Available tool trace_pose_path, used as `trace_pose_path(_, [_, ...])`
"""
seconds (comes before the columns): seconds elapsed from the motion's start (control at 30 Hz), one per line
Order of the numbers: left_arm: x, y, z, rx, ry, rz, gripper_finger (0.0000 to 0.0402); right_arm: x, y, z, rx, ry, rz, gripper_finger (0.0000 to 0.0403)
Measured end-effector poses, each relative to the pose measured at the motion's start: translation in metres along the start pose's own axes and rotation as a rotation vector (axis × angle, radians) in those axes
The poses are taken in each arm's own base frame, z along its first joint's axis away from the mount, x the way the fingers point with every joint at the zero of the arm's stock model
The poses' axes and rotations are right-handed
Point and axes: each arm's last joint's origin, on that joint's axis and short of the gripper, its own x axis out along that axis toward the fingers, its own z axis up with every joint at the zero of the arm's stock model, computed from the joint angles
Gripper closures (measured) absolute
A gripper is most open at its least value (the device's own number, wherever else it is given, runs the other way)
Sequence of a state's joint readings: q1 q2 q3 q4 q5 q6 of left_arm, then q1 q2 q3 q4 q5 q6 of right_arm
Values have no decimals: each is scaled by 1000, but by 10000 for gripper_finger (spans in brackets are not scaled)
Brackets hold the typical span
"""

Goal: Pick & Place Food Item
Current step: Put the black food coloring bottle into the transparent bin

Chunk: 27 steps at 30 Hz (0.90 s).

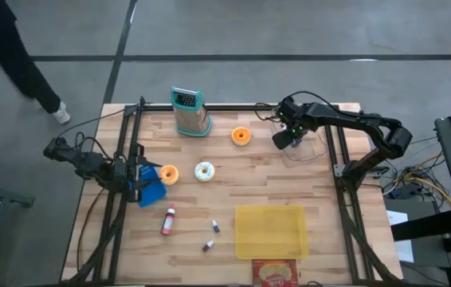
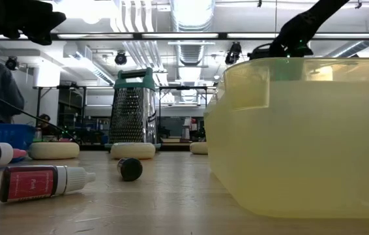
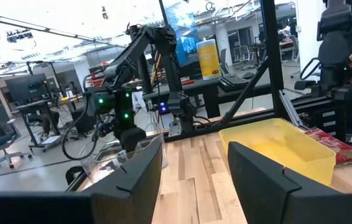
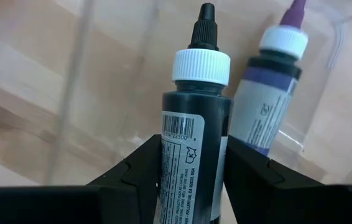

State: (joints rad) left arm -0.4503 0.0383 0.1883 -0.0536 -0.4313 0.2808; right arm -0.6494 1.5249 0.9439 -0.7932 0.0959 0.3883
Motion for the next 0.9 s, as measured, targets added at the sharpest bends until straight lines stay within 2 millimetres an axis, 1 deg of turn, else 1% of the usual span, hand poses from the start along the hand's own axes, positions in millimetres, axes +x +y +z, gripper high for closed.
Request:
trace_pose_path(0.37, [0,0,0,0,0,0,213,21,-4,-14,-4,8,-2,259])
trace_pose_path(0.57, [0,0,0,0,0,0,213,32,-6,-19,12,-11,64,259])
trace_pose_path(0.9, [0,0,0,0,0,0,213,35,-9,-19,31,-14,76,259])
